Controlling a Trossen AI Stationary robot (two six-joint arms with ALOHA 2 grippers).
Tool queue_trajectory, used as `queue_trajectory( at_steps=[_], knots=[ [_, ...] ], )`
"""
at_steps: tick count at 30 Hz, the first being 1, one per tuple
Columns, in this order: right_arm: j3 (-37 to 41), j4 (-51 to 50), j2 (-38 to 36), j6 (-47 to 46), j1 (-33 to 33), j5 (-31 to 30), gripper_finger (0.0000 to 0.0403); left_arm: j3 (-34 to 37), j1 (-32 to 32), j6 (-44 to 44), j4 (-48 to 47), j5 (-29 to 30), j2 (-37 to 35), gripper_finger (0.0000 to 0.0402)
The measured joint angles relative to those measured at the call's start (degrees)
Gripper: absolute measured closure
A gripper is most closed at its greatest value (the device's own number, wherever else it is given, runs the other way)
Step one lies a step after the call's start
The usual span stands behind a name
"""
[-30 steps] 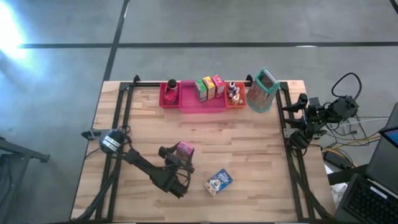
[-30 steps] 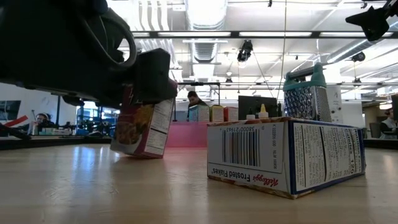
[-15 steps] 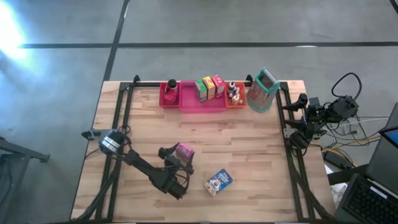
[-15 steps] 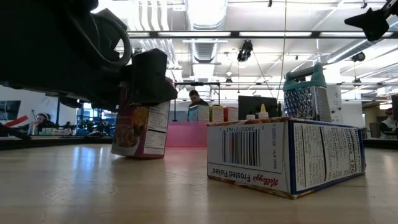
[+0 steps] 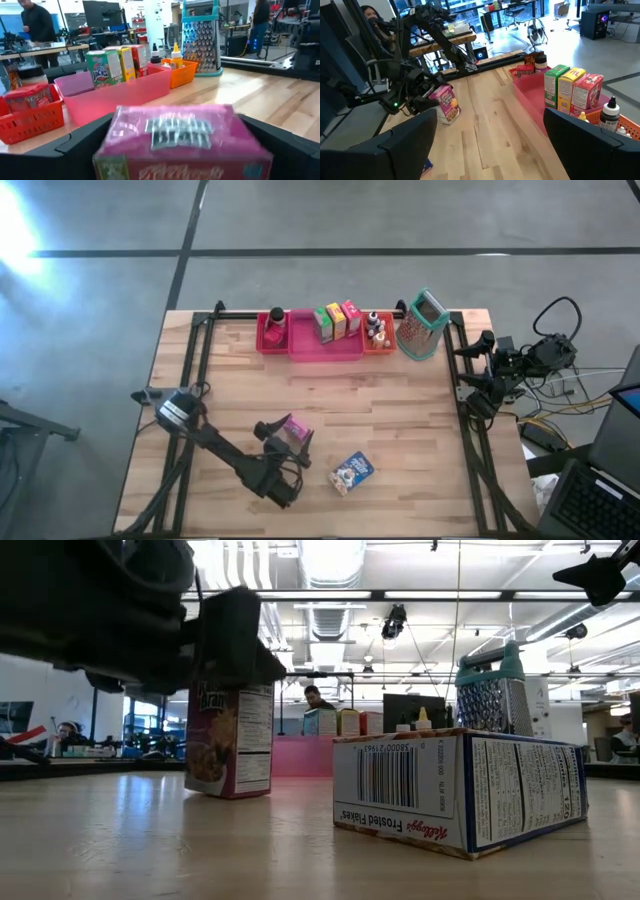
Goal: Pick & Place Kitchen Items
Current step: Put the purple cereal box into the pink bin
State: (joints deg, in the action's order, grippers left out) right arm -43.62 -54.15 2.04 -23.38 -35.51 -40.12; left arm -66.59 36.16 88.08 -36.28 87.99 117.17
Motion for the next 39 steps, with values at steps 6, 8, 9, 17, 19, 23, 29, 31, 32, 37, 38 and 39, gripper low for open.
queue_trajectory(
  at_steps=[6,8,9,17,19,23,29,31,32,37,38,39],
  knots=[
    [0.0,-0.02,0.0,0.02,0.0,0.0,0.0056,-0.3,0.07,-6.33,-0.36,0.09,-2.89,0.0003],
    [0.0,-0.02,0.0,0.02,0.01,0.01,0.0063,-0.36,0.2,-8.7,-0.37,-0.04,-4.3,0.0003],
    [0.0,-0.01,0.0,0.0,0.0,0.01,0.0066,-0.39,0.27,-9.58,-0.34,-0.02,-5.03,0.0003],
    [0.0,-0.02,0.0,0.0,0.01,0.0,0.0093,-0.39,0.36,-15.64,-0.37,0.46,-11.03,0.0003],
    [0.0,-0.02,0.0,0.0,0.0,0.0,0.0099,-0.39,0.36,-15.75,-0.35,0.43,-12.96,0.0003],
    [0.0,-0.02,0.0,0.0,0.01,0.0,0.0111,-0.39,0.36,-16.53,-0.3,-0.71,-16.71,0.0003],
    [0.0,-0.02,0.0,0.02,0.0,0.0,0.0126,-0.4,-0.06,-30.58,0.34,-5.36,-19.28,0.0002],
    [0.0,-0.02,0.0,0.0,0.02,0.0,0.0131,-0.39,-0.32,-36.47,0.67,-9.43,-19.17,0.0002],
    [0.0,-0.02,0.0,0.0,0.01,0.0,0.0134,-0.39,-0.47,-37.62,0.77,-12.12,-19.1,0.0002],
    [0.0,-0.02,0.0,0.01,0.0,0.01,0.0148,-0.17,-0.95,-32.89,2.2,-17.56,-18.97,0.0002],
    [0.0,-0.02,0.0,0.02,0.02,0.0,0.0151,-0.17,-1.1,-32.19,2.73,-17.2,-18.95,0.0002],
    [0.01,-0.02,0.0,0.01,0.02,0.0,0.0154,-0.17,-1.24,-31.76,3.32,-16.66,-18.95,0.0002]
  ],
)
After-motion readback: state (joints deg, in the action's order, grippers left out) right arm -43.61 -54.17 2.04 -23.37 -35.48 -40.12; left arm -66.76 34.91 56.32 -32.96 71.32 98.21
